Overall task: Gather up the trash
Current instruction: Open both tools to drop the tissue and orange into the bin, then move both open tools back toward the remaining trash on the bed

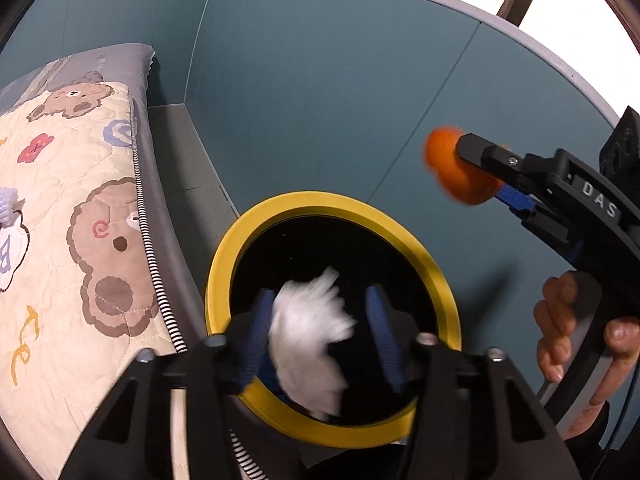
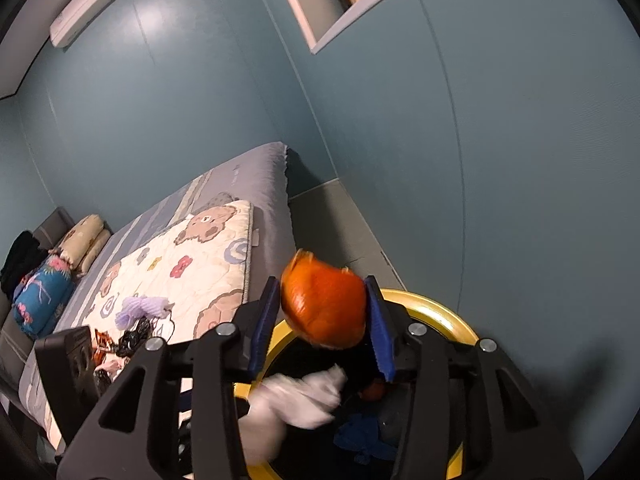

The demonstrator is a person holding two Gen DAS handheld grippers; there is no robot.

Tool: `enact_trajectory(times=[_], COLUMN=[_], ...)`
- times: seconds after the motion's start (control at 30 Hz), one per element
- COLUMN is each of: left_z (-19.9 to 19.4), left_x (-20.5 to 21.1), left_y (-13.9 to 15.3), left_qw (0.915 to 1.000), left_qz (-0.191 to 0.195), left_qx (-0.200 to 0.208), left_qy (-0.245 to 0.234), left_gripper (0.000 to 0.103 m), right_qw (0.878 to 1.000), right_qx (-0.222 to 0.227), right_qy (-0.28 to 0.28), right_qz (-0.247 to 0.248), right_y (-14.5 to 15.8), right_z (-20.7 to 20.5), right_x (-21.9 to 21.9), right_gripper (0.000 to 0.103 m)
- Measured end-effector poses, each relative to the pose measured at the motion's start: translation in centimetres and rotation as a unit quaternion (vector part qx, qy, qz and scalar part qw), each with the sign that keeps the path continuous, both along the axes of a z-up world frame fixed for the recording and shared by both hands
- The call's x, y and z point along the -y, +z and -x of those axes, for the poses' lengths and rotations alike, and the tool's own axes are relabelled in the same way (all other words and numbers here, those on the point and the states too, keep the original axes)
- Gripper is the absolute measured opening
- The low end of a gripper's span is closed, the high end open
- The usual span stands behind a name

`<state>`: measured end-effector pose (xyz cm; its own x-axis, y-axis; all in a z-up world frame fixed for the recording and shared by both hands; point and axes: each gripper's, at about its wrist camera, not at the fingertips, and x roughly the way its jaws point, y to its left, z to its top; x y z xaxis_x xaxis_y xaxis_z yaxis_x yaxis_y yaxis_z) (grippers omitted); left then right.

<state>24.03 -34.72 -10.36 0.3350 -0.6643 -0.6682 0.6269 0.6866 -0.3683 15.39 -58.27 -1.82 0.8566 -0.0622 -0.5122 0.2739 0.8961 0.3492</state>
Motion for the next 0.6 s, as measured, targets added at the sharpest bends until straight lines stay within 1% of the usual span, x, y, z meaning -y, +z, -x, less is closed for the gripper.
enact_trajectory(times=[0.03, 0.1, 0.2, 0.27, 0.47, 0.6], left_z=[0.2, 0.5, 0.9, 1.1, 1.4, 1.6], left_x=[-0.2, -0.3, -1.0, -1.8, -5.3, -8.0], left_y=[0.2, 0.4, 1.0, 1.4, 3.0, 3.9], left_qw=[1.0000, 1.0000, 0.9999, 0.9996, 0.9974, 0.9950], left_qz=[0.002, 0.003, 0.012, 0.018, 0.019, 0.021], left_qx=[0.002, 0.004, 0.008, 0.016, 0.044, 0.052], left_qy=[0.002, 0.003, 0.006, 0.014, 0.054, 0.083], left_gripper=[0.057, 0.060, 0.066, 0.074, 0.087, 0.089], right_qw=[1.000, 1.000, 1.000, 1.000, 1.000, 0.999], right_qx=[0.002, 0.002, 0.008, 0.011, 0.018, 0.019], right_qy=[-0.002, -0.004, -0.007, -0.006, 0.011, 0.026], right_qz=[-0.002, 0.001, 0.008, 0.009, 0.012, 0.013], right_y=[0.1, 0.5, 1.2, 1.5, 2.1, 2.5], right_z=[0.1, 0.2, 0.6, 0.9, 1.5, 1.5], right_x=[0.1, 0.0, -0.4, -0.6, -1.9, -3.5], right_gripper=[0.051, 0.054, 0.054, 0.054, 0.054, 0.055])
